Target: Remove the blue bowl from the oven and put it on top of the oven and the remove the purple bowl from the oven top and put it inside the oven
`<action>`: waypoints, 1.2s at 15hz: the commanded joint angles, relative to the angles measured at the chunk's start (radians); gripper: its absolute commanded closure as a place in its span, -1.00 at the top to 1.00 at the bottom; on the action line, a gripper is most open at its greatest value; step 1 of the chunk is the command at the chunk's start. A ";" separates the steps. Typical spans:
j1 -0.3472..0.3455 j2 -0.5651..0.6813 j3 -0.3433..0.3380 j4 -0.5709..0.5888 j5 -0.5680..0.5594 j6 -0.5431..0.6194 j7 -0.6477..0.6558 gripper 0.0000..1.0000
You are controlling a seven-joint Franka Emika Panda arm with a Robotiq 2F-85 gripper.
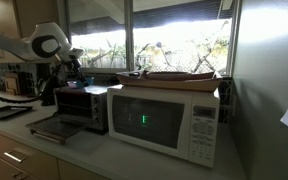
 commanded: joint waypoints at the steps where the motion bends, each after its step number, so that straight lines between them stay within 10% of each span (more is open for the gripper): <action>1: -0.011 0.077 0.020 0.071 -0.075 -0.044 0.133 -0.98; 4: 0.009 0.119 0.010 0.102 -0.099 -0.063 0.200 -0.94; 15: 0.067 0.097 -0.043 0.169 -0.116 -0.043 0.243 0.93; 18: 0.107 0.094 -0.032 0.189 -0.083 -0.045 0.267 1.00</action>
